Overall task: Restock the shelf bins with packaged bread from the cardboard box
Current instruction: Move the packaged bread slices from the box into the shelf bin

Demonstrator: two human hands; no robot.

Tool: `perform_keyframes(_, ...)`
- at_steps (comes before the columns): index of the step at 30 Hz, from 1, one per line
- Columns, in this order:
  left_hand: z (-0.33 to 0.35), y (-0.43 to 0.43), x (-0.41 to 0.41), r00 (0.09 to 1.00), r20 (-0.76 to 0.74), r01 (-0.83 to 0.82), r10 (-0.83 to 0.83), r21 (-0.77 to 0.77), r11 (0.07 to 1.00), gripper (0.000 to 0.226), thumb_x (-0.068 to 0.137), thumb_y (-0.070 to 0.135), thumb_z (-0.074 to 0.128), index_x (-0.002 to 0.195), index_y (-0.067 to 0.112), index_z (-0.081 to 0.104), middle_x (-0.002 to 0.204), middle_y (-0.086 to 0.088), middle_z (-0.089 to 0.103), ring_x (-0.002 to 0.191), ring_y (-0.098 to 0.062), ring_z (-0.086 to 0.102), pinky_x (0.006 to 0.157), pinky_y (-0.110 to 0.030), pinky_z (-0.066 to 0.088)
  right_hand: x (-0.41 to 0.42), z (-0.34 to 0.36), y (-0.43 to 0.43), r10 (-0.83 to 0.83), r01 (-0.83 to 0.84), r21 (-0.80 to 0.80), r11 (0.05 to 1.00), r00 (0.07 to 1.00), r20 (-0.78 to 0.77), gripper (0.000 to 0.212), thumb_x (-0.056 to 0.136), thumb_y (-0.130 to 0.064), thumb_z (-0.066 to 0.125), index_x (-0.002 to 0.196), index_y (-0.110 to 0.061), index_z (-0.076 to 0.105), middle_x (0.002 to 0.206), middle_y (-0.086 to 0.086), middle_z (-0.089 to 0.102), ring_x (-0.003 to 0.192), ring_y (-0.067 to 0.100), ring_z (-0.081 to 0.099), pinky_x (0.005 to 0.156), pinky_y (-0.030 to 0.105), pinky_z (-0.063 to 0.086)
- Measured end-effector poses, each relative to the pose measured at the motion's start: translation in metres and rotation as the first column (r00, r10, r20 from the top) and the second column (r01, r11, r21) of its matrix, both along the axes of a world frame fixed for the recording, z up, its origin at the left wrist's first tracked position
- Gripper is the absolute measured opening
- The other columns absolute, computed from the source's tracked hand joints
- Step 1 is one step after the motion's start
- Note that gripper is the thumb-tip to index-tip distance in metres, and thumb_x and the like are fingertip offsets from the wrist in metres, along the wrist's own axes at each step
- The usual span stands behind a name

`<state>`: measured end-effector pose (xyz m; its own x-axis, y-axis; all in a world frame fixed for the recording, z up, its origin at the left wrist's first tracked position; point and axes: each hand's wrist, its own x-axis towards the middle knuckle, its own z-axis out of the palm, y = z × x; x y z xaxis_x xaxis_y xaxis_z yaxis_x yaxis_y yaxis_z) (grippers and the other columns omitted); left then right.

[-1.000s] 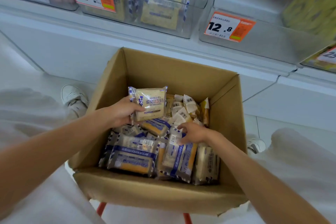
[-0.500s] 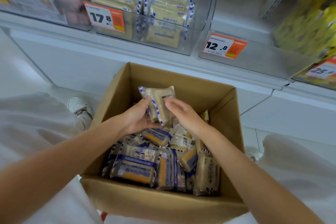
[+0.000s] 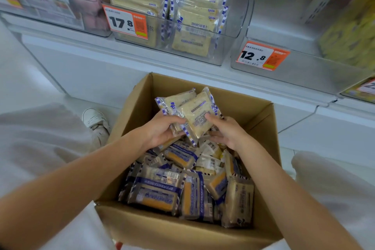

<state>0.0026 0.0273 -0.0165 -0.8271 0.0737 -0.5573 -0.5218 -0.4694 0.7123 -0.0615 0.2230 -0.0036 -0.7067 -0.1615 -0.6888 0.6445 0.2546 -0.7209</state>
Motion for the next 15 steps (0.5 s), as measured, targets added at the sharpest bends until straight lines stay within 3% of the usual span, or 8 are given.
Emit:
perform_keyframes(1,0.001,0.000,0.000,0.998,-0.021,0.051,-0.052,-0.045,0.998,0.044,0.085,-0.013,0.060,0.122,0.011,0.058,0.125,-0.014,0.067,0.110,-0.026,0.068,0.088,-0.041,0.057,0.001,0.000,-0.002,-0.065,0.067,-0.095,0.993,0.998,0.027,0.036,0.085,-0.024,0.076,0.113,-0.010,0.058,0.120,0.013,0.067,0.098,0.023,0.068,0.088,0.041,0.057)
perform_keyframes(3,0.007,-0.004,0.002,0.988,-0.059,0.139,-0.144,-0.082,0.987,0.044,0.085,-0.012,0.060,0.123,0.009,0.057,0.123,-0.015,0.068,0.109,-0.026,0.068,0.088,-0.039,0.058,0.000,0.002,-0.003,-0.114,0.103,-0.113,0.988,0.988,-0.102,0.038,0.087,-0.007,0.070,0.122,-0.009,0.055,0.116,0.011,0.068,0.093,0.022,0.070,0.083,0.043,0.059)
perform_keyframes(5,0.009,-0.010,0.003,0.982,-0.055,0.179,-0.181,-0.047,0.983,0.047,0.087,0.008,0.067,0.131,0.014,0.054,0.124,-0.012,0.068,0.114,-0.027,0.066,0.093,-0.043,0.056,-0.005,0.012,-0.001,0.030,-0.018,0.036,0.999,0.930,-0.365,0.056,0.088,-0.002,0.066,0.138,-0.018,0.046,0.117,-0.002,0.065,0.095,0.012,0.067,0.081,0.037,0.059)
perform_keyframes(7,0.009,-0.016,0.002,0.972,-0.028,0.229,-0.232,-0.066,0.971,0.057,0.084,0.036,0.071,0.136,0.022,0.052,0.127,-0.010,0.067,0.118,-0.027,0.064,0.100,-0.048,0.051,-0.008,0.024,0.000,0.287,-0.216,0.195,0.957,0.810,-0.512,0.073,0.089,-0.001,0.065,0.149,-0.029,0.035,0.126,-0.008,0.058,0.105,0.009,0.064,0.085,0.029,0.057)
perform_keyframes(10,0.013,-0.012,-0.001,0.937,-0.017,0.343,-0.350,-0.148,0.927,0.057,0.085,0.046,0.070,0.133,0.020,0.056,0.125,-0.008,0.068,0.116,-0.026,0.065,0.101,-0.049,0.050,-0.003,0.031,-0.009,0.588,-0.410,0.422,0.808,0.584,-0.559,0.070,0.090,-0.013,0.067,0.146,-0.043,0.037,0.137,-0.001,0.053,0.118,0.023,0.059,0.100,0.039,0.051)
perform_keyframes(13,0.020,-0.008,-0.003,0.934,-0.029,0.346,-0.357,-0.185,0.920,0.041,0.091,0.025,0.067,0.130,0.017,0.058,0.119,-0.008,0.071,0.111,-0.025,0.068,0.097,-0.046,0.053,0.002,0.032,-0.017,0.669,-0.344,0.574,0.743,0.416,-0.616,0.068,0.092,-0.033,0.065,0.151,-0.037,0.031,0.154,-0.006,0.035,0.142,0.013,0.029,0.118,0.035,0.019)
perform_keyframes(15,0.024,-0.014,-0.006,0.929,-0.053,0.350,-0.365,-0.184,0.918,0.039,0.093,0.015,0.064,0.131,0.015,0.057,0.122,-0.010,0.069,0.114,-0.027,0.066,0.101,-0.048,0.050,-0.001,0.035,-0.010,0.693,-0.320,0.618,0.718,0.406,-0.595,0.078,0.089,-0.048,0.064,0.154,-0.030,0.025,0.157,-0.006,0.029,0.141,0.008,0.024,0.115,0.032,0.017)
